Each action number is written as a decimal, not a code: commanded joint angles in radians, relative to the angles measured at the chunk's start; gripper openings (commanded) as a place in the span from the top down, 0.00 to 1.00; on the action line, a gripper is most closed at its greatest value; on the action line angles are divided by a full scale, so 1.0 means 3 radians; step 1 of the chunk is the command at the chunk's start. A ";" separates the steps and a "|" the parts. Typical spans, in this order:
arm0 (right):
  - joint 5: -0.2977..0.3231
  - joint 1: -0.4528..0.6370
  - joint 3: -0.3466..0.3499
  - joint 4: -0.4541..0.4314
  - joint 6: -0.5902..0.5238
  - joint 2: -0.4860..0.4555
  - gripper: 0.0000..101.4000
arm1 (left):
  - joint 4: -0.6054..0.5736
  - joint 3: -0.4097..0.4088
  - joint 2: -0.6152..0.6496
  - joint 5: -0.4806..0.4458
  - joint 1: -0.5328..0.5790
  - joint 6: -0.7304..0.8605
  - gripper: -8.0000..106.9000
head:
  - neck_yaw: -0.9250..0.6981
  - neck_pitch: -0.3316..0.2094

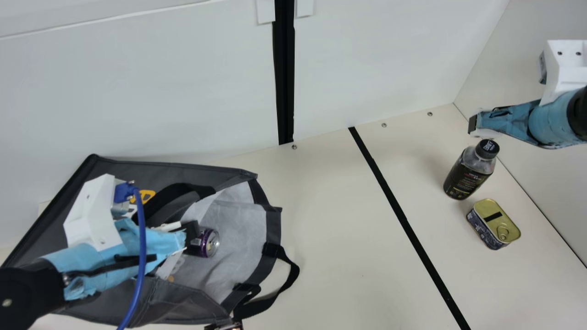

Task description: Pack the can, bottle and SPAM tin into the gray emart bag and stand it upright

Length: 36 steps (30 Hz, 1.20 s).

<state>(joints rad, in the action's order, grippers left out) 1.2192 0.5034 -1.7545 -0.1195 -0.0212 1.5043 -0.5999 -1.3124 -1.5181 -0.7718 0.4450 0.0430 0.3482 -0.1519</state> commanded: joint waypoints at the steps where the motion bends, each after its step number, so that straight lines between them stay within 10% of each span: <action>1: 0.0003 0.0033 -0.0025 0.0029 -0.0043 0.0057 0.06 | 0.0000 0.0000 0.0000 0.0000 0.0000 0.0000 1.00 | 0.0003 -0.0076; 36: 0.0003 0.0450 -0.0309 0.0623 -0.0313 0.0974 0.06 | 0.0000 0.0000 0.0000 0.0000 0.0000 0.0000 1.00 | 0.0003 -0.0076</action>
<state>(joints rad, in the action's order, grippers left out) 1.2191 0.6370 -1.8467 0.0663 -0.1147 1.7932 -0.5999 -1.3124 -1.5181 -0.7718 0.4450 0.0430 0.3482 -0.1519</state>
